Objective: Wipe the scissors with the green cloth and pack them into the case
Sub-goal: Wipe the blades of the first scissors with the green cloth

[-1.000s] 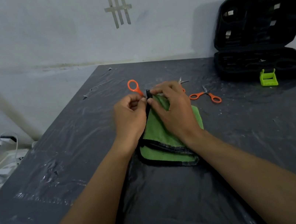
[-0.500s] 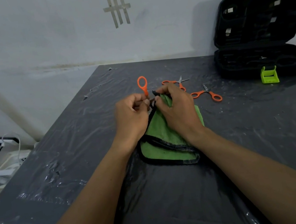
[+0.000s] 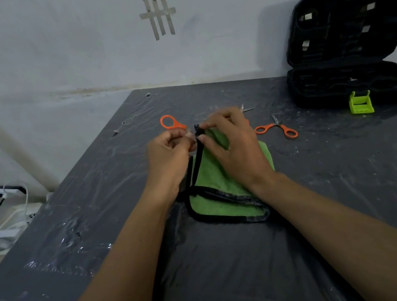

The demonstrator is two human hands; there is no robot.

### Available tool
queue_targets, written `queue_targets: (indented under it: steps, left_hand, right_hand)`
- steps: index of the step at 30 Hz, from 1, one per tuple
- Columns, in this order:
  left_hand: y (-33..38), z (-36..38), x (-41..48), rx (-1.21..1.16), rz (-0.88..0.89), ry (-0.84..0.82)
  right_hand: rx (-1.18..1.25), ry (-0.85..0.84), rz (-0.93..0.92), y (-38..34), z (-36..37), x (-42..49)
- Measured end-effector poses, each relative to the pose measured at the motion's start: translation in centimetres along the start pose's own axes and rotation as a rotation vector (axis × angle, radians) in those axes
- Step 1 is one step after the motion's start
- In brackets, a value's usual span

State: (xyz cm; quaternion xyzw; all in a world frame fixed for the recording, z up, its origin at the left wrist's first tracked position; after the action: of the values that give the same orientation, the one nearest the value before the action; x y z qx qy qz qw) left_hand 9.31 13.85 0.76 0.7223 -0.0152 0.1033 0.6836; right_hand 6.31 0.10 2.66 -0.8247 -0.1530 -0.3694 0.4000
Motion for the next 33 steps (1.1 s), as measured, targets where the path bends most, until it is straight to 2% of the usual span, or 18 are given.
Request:
queue_targets:
  steps: [8,21,26,33]
  left_hand:
    - [1.1,0.5,-0.8,0.057,0.047,-0.088]
    - [1.2,0.3,-0.5,0.175,0.103,-0.062]
    - [1.3,0.2,-0.5,0.077,0.058,-0.039]
    - [1.2,0.1,-0.3,0.081,0.094,-0.054]
  right_hand:
    - [-0.115,-0.126,-0.024,0.2,1.2,-0.1]
    - [-0.079,-0.146,0.025,0.7,0.9,-0.1]
    - [-0.058,-0.156,0.026,0.6,0.9,-0.2]
    - [-0.008,-0.145,0.052,0.6,0.8,-0.4]
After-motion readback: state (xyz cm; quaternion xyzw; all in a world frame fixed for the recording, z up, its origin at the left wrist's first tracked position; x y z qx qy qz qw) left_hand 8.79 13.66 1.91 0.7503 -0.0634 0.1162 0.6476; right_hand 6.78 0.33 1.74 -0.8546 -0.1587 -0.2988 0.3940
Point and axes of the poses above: each hand's wrist, its own x-axis towards the middle knuckle, its own z-axis out of the palm, y = z × x, the point moved 6 cm from there along x, towards the middle knuckle, and after that the axes turned 2 degrees about z, right-handed, at the moved point
